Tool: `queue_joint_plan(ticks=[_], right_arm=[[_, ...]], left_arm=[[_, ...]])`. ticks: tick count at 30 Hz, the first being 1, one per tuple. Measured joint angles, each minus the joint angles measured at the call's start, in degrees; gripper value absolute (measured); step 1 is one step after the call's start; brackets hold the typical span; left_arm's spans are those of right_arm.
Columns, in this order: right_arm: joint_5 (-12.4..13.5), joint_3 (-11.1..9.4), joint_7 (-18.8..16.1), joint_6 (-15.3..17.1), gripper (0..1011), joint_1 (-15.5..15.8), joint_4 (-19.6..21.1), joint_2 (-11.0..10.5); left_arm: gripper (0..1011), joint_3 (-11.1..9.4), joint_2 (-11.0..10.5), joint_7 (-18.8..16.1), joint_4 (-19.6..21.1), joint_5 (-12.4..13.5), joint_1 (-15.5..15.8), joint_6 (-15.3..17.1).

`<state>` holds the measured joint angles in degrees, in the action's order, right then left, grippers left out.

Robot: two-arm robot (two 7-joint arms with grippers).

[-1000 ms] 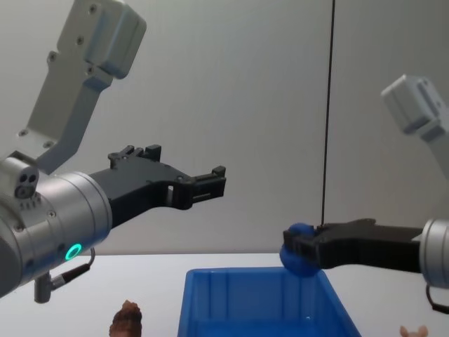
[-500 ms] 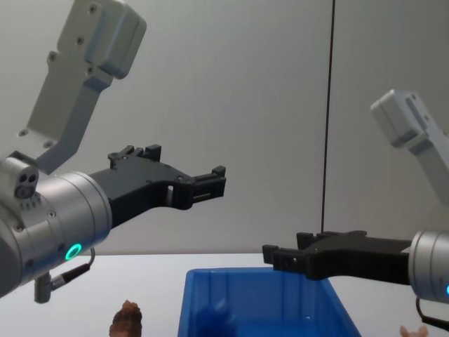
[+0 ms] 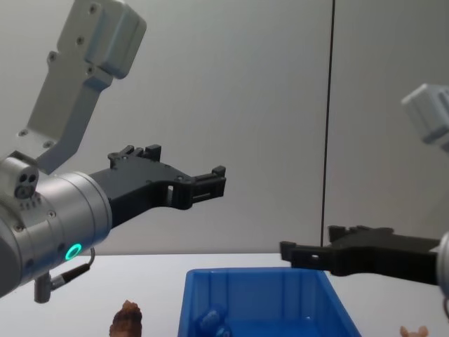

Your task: Pick up the two dolls from the table and place them into the box.

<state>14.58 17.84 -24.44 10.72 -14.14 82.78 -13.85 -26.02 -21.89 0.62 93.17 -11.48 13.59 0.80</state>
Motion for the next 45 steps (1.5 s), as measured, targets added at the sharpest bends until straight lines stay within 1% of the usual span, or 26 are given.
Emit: queue_joint_plan(ticks=[2, 5, 12, 21, 29, 38, 45], right_arm=[[0.4, -0.2, 0.5, 0.0, 1001, 0.6, 0.6, -0.4], [1.2, -0.8, 1.4, 0.3, 1001, 2.2, 2.2, -1.8], [2.5, -2.0, 2.8, 1.1, 1001, 4.9, 4.7, -4.2], [4.6, -3.7, 4.9, 3.1, 1001, 9.0, 8.1, -7.7], [5.9, -4.7, 6.3, 5.0, 1001, 11.4, 9.9, -9.8], [6.3, -5.1, 7.2, 7.7, 1001, 12.8, 10.6, -11.0], [6.3, -5.0, 7.4, 9.7, 1001, 13.0, 9.9, -11.1]], left_arm=[[1001, 0.0, 0.0, 0.0, 0.0, 0.0, 0.0, 0.0], [1001, 0.0, 0.0, 0.0, 0.0, 0.0, 0.0, 0.0], [1001, 0.0, 0.0, 0.0, 0.0, 0.0, 0.0, 0.0], [1001, 0.0, 0.0, 0.0, 0.0, 0.0, 0.0, 0.0], [1001, 0.0, 0.0, 0.0, 0.0, 0.0, 0.0, 0.0], [1001, 0.0, 0.0, 0.0, 0.0, 0.0, 0.0, 0.0], [1001, 0.0, 0.0, 0.0, 0.0, 0.0, 0.0, 0.0]])
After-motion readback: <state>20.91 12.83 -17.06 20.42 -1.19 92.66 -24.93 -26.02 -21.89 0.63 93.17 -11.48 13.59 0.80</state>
